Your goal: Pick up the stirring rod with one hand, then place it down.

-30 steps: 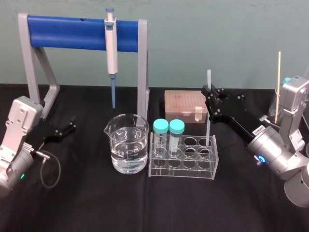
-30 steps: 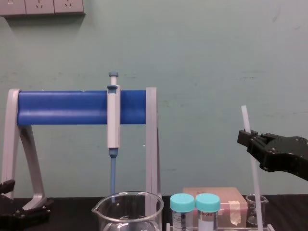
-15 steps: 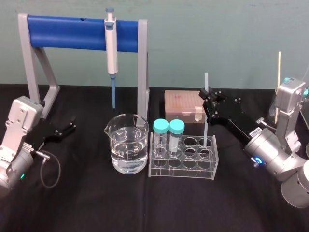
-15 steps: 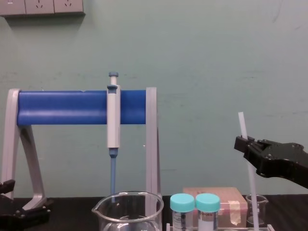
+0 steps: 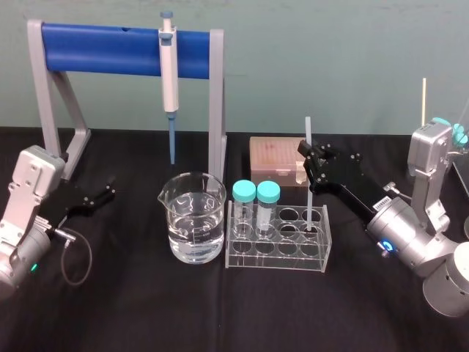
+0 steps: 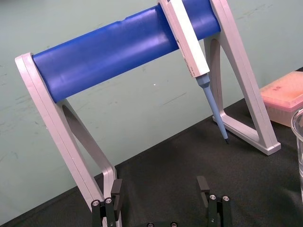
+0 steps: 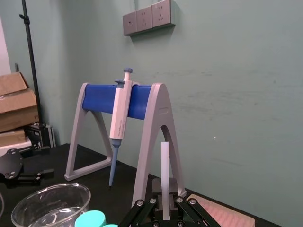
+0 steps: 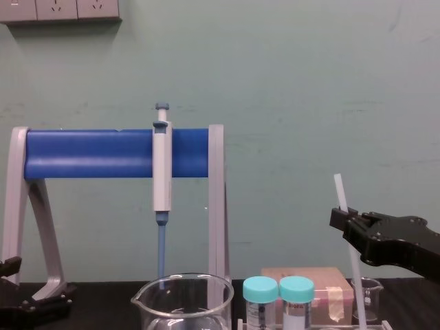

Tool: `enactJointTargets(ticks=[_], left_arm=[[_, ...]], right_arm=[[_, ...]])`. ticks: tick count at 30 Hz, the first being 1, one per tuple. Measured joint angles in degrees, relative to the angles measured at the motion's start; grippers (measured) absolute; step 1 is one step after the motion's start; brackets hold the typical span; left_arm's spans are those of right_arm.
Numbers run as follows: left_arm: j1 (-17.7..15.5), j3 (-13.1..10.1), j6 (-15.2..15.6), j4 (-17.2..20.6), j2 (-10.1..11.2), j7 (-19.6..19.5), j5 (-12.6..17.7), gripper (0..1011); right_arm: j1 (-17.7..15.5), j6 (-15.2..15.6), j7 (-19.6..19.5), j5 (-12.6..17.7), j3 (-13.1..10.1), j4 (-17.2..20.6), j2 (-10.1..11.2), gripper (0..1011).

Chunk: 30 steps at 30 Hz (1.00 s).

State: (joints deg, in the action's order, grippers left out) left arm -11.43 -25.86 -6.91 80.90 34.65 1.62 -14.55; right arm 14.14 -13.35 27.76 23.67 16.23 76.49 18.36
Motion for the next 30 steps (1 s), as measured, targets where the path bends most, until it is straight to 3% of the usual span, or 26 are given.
enactJointTargets(ticks=[30], left_arm=[[0.00,0.00,0.00,0.00,0.00,0.00,0.00,1001]], right_arm=[[0.15,1.70,-0.27,-0.25,0.51,-1.85,-0.10,72]])
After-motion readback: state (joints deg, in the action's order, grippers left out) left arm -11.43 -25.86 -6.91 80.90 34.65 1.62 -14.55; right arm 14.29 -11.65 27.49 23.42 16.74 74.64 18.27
